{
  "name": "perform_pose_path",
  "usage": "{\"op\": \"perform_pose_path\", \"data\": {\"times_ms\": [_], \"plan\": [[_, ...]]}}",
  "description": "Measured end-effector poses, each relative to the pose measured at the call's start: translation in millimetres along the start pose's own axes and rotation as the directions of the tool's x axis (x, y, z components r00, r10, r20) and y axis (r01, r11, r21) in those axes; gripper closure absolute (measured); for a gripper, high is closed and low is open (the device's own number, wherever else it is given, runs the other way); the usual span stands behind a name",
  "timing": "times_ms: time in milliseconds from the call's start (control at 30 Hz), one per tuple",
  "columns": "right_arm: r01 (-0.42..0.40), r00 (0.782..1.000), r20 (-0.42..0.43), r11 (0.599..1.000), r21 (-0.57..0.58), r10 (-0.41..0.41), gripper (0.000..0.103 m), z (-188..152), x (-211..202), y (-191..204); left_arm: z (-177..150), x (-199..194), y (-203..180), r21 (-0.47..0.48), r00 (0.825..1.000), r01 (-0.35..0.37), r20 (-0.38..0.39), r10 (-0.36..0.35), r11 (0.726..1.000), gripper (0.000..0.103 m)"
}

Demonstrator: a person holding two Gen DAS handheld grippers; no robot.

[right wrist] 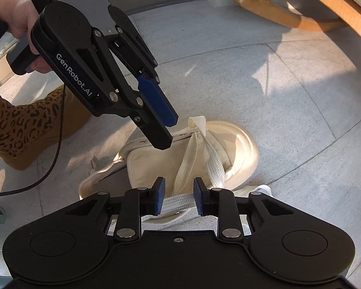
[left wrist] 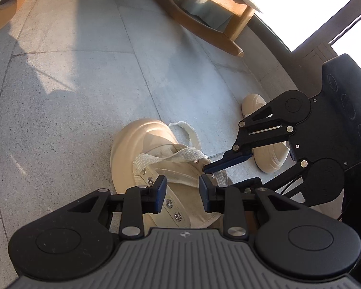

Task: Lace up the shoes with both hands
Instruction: 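Grasp the lace tip emerging from the eyelet with the right gripper, then pull the lace through the eyelet with the right gripper, away from the sneaker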

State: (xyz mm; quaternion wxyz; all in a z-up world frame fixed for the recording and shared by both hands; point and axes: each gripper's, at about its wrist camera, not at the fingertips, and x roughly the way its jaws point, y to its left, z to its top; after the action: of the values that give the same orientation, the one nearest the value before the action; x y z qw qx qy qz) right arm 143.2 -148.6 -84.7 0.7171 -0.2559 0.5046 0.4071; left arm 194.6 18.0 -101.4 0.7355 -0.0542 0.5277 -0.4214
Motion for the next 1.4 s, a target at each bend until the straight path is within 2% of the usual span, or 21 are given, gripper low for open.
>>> {"op": "perform_pose_path", "data": {"times_ms": [67, 133, 167, 233, 433, 633, 867, 1200, 1333, 1400], "plan": [[0.024, 0.999, -0.029, 1.0, 0.008, -0.024, 0.08, 3, 7, 2, -2, -2, 1, -0.005, 1.0, -0.001, 0.0, 0.001, 1.0, 0.076], [0.011, 0.998, -0.059, 1.0, 0.029, -0.009, 0.08, 3, 13, 2, -3, -2, 3, -0.008, 1.0, -0.005, -0.001, 0.005, 1.0, 0.076], [0.005, 0.998, -0.068, 0.999, 0.041, -0.003, 0.085, 2, 14, 1, -4, -2, 3, -0.009, 1.0, -0.006, -0.001, 0.006, 1.0, 0.076], [-0.006, 0.997, -0.075, 0.998, 0.058, 0.01, 0.102, 0, 17, 0, -5, -3, 4, -0.014, 1.0, -0.009, -0.002, 0.009, 1.0, 0.076], [-0.019, 0.998, -0.051, 0.995, 0.095, 0.024, 0.103, -3, 3, -5, -8, -2, 1, 0.005, 1.0, -0.013, -0.014, 0.013, 1.0, 0.076], [-0.017, 0.998, -0.05, 0.995, 0.098, 0.022, 0.103, 2, -30, -12, -10, 9, -12, 0.098, 0.996, -0.066, -0.057, 0.072, 0.993, 0.076], [-0.053, 0.996, -0.065, 0.992, 0.116, 0.06, 0.102, 14, -57, -19, -11, 11, -9, 0.083, 0.995, -0.075, -0.065, 0.081, 0.994, 0.076], [-0.067, 0.984, -0.153, 0.988, 0.141, 0.089, 0.103, 1, -83, -13, -12, 13, -9, 0.078, 0.994, -0.073, -0.07, 0.078, 0.994, 0.076], [-0.053, 0.99, -0.12, 0.988, 0.148, 0.071, 0.101, 0, -86, -14, -11, 14, -10, 0.082, 0.994, -0.075, -0.076, 0.081, 0.994, 0.076], [-0.069, 0.991, -0.098, 0.981, 0.183, 0.088, 0.094, 4, -76, -15, -12, 14, -10, 0.082, 0.993, -0.075, -0.081, 0.082, 0.994, 0.076]]}}
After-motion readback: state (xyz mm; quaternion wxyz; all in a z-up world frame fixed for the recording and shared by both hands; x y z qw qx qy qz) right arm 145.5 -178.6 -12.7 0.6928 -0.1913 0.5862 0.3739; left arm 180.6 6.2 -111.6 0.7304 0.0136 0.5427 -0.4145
